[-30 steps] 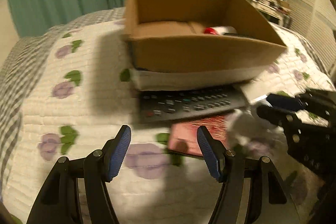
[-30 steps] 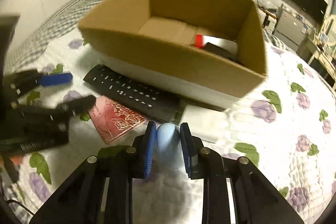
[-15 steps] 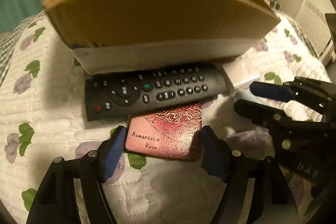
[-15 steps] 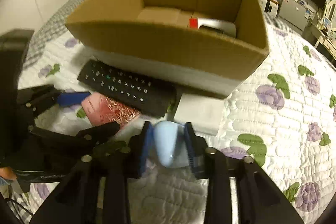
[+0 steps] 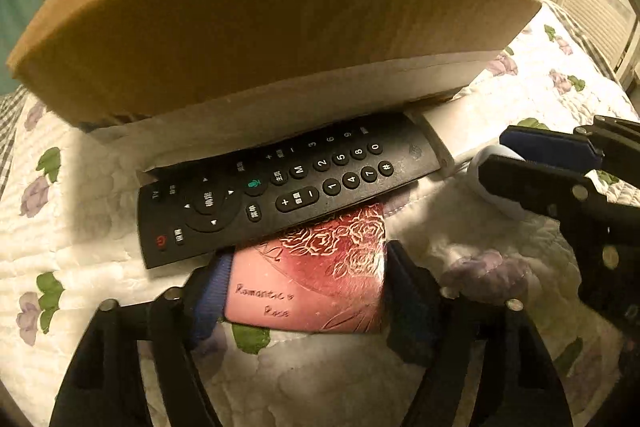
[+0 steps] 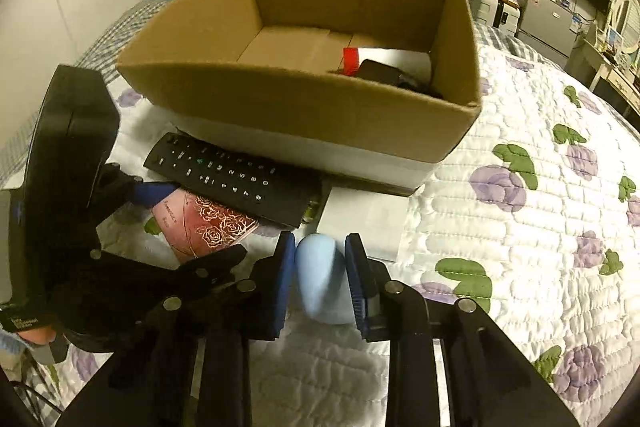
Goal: Organize rigid objects
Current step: 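Grasp the light blue earbud case with the right gripper while the left grasps the pink Romantic Rose case, then carry both cases over the box and release them inside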
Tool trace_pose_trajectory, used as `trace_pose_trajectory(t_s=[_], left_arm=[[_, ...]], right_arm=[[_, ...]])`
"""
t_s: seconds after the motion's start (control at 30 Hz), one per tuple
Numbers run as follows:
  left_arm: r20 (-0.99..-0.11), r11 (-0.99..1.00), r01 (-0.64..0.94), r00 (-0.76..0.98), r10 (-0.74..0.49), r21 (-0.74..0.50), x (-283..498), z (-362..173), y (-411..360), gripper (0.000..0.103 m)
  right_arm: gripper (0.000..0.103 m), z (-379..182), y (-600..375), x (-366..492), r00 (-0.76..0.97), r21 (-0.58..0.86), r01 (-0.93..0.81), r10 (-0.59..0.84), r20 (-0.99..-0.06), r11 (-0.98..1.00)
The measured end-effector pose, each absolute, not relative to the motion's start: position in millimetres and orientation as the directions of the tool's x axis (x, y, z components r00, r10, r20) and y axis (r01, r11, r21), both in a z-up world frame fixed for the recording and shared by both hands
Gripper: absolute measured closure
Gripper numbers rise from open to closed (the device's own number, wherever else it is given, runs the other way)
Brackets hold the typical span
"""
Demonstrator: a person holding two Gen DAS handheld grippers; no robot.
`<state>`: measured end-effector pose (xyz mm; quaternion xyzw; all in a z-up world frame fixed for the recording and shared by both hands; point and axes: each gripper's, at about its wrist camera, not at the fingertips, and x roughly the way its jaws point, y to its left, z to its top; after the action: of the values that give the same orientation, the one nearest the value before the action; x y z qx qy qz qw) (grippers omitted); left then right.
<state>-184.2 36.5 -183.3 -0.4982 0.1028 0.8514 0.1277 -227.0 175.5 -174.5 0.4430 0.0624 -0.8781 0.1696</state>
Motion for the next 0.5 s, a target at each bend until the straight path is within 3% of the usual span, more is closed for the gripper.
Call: trace_pose_trajectory(t_s=[0.5], left_arm=[[-0.803, -0.966, -0.258, -0.569, 0.177, -0.03, -123.4, -121.4, 15.5, 0.031]], right_arm=[[0.08, -127.5, 192.0, -197.3, -0.632, 0.071, 0.334, -0.279, -0.723, -0.94]])
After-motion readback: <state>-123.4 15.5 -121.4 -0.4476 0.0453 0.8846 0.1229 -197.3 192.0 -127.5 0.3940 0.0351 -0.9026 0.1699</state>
